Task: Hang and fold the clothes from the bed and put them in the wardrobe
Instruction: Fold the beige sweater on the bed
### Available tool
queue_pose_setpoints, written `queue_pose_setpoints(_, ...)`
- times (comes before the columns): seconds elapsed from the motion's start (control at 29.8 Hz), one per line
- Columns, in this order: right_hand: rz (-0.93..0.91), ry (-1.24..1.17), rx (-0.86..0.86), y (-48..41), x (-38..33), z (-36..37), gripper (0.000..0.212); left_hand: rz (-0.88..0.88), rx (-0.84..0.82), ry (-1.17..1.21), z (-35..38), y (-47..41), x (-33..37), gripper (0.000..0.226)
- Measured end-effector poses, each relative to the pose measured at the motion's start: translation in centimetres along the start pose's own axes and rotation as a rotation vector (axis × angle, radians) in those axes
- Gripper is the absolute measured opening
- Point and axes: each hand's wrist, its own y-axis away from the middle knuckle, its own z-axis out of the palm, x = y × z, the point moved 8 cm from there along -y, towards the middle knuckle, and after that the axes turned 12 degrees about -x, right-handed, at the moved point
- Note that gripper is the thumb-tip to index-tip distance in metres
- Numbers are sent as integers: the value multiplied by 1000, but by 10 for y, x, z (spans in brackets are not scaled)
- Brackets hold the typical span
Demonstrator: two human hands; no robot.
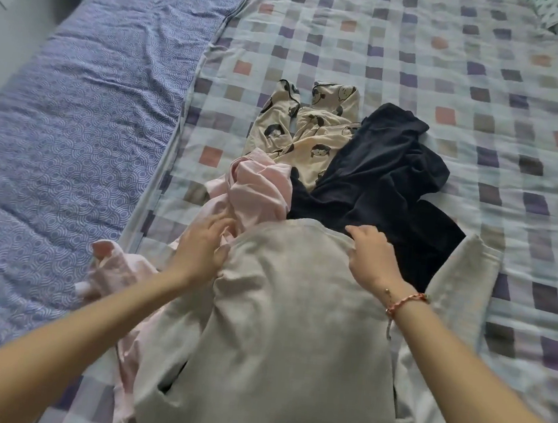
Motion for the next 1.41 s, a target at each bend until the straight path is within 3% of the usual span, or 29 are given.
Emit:
queue_pose_setpoints(0.07, -117, -154, -16, 25, -31, 37, 40, -216, 24, 231, 19, 26, -51, 29)
queue_pose_setpoints(0.17, -247, -507, -139, 68, -84, 91, 28, -436, -93, 255, 53, 82, -111, 21)
queue_pose_setpoints(0.24, -221, -708, -301, 91, -112, 125, 24, -539, -160, 287, 69, 109, -132, 35)
queue_pose_setpoints(0.3, -221, -760, -442, 107, -137, 150, 25, -572, -89, 351, 73, 119, -140, 44)
queue_pose_setpoints(0.4, -259, -696, -503, 118, -166, 166, 27, -594, -34, 425, 72, 117, -141, 20)
queue_pose_setpoints(0.5, -213, -747, -485, 114, -167, 164, 27, -474, 7, 375, 65, 100, -127, 40)
queue_pose_setpoints(0.67, -198, -791, -452, 123, -199, 161, 23, -437, 374, 576, 23, 151, -142, 24)
queue_pose_setpoints(0.74, -190, -822, -530, 131, -218, 172, 44, -441, 429, 841, 25, 171, -149, 22)
queue_pose_setpoints(0.77, -170, -707, -528, 133, -228, 179, 59, -461, 417, 939, 32, 180, -157, 22)
queue_pose_setpoints(0.84, -55, -467, -433, 137, -236, 190, 77, -530, 340, 943, 49, 192, -168, 23)
queue_pose_setpoints(0.87, 31, -462, -386, 141, -238, 191, 78, -566, 286, 936, 59, 198, -174, 22)
queue_pose_setpoints(0.94, 197, -574, -349, 145, -237, 195, 72, -604, 172, 952, 77, 203, -174, 20)
queue_pose_setpoints(1.01, 281, -594, -361, 145, -240, 201, 48, -613, 21, 932, 91, 206, -168, 19)
queue_pose_setpoints(1.07, 250, -525, -346, 141, -241, 194, 8, -610, -73, 942, 100, 205, -158, 23)
queue_pose_setpoints(1.14, 136, -628, -304, 138, -247, 186, 16, -655, -124, 1015, 103, 212, -155, 31)
queue_pose_setpoints(1.24, -43, -1102, -316, 148, -255, 159, 18, -669, -221, 1238, 108, 220, -153, 45)
queue_pose_setpoints(1.31, -96, -1304, -372, 156, -248, 149, 6, -605, -309, 1446, 112, 216, -141, 64)
queue_pose_setpoints(1.41, -75, -1380, -423, 165, -233, 144, 23, -449, -591, 1579, 116, 206, -112, 90)
